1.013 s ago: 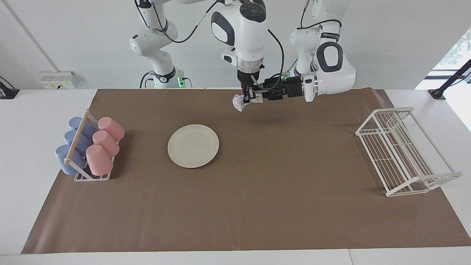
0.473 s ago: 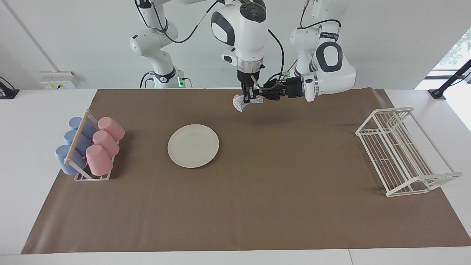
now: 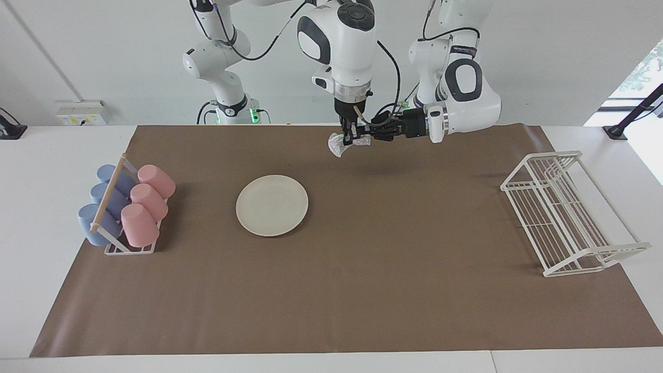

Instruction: Wipe plate with sponge

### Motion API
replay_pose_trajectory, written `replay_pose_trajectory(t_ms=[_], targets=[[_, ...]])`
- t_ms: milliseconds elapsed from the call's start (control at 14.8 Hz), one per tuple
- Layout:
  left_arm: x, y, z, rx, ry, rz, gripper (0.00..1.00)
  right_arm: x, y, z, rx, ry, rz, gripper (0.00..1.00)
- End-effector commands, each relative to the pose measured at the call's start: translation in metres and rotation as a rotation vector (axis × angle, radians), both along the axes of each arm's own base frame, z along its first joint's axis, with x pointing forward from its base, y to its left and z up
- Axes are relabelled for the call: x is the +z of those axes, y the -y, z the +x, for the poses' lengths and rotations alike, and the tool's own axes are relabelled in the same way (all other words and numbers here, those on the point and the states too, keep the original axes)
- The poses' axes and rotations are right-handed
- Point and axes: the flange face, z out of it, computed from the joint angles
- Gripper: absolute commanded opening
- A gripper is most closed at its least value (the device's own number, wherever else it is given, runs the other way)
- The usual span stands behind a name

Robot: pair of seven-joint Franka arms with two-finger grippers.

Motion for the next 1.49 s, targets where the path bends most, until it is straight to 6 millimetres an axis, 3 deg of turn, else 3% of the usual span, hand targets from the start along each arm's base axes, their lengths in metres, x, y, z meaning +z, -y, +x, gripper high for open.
replay_pose_trajectory(t_ms=[0, 68, 135, 203, 540, 743, 1013, 1418], targets=[[0.003, -0.004, -0.008, 0.012, 0.008, -0.016, 0.00, 0.000, 0.002, 0.011, 0.028, 0.040, -0.001, 0.25], [0.003, -0.005, -0.007, 0.013, 0.006, -0.016, 0.00, 0.000, 0.003, 0.013, 0.029, 0.044, 0.004, 0.33], [0.003, -0.005, -0.007, 0.013, 0.006, -0.016, 0.00, 0.002, 0.007, 0.015, 0.033, 0.047, 0.006, 0.53], [0.003, -0.007, -0.006, 0.018, 0.006, -0.016, 0.00, 0.003, 0.009, 0.016, 0.031, 0.048, 0.006, 1.00], [0.005, -0.014, -0.001, 0.040, -0.008, -0.015, 0.00, 0.000, 0.038, 0.034, 0.128, 0.037, -0.007, 1.00], [0.023, -0.026, 0.011, 0.087, -0.064, 0.021, 0.00, 0.012, 0.087, 0.058, 0.288, 0.049, 0.001, 1.00], [0.051, -0.057, 0.032, 0.081, -0.063, 0.242, 0.00, 0.044, 0.161, 0.078, 0.518, 0.089, -0.004, 1.00], [0.084, -0.074, 0.057, 0.013, -0.024, 0.732, 0.00, 0.074, 0.305, 0.093, 0.960, 0.105, -0.027, 1.00]])
